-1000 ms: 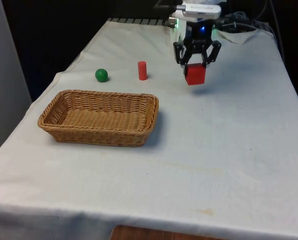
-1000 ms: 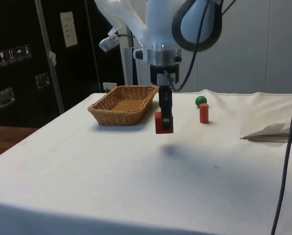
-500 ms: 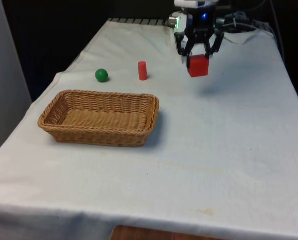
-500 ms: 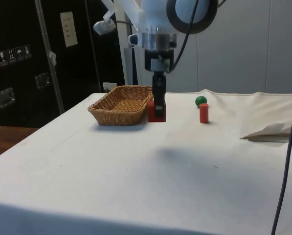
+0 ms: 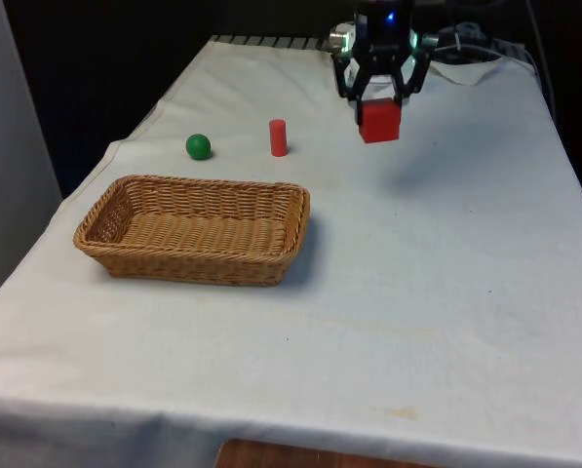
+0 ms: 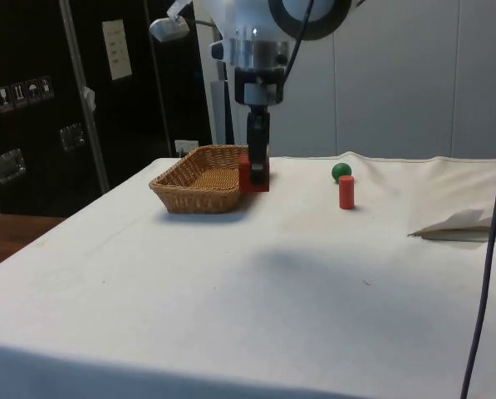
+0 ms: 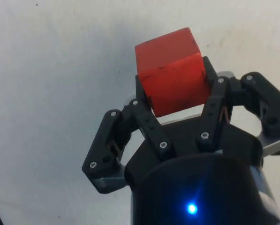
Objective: Pick up the object to the left of the cylinder and place it into the basket.
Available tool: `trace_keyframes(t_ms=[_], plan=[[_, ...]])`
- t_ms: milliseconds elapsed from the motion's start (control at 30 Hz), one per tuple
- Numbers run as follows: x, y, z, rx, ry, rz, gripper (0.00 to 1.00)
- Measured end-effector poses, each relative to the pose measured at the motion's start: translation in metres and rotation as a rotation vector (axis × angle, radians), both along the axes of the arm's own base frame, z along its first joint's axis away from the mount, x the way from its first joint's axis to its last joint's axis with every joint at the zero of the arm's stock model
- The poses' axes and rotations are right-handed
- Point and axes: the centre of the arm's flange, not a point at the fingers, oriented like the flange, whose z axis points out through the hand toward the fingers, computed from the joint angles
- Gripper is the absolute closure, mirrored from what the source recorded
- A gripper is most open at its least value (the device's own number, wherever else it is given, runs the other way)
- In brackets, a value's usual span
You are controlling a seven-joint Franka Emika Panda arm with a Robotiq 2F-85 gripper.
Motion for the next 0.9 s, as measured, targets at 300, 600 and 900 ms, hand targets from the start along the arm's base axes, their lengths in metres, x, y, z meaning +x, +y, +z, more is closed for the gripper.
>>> trace_keyframes(t_ms=[300,600,900], plan=[[0.012,-0.015,0.013,-0.005,-0.008,-0.001,0.98],[0.035,-0.039,0.028,-0.022,-0.020,-0.011,0.98],[0.060,-0.058,0.034,-0.035,-0.029,-0.016,0.98]])
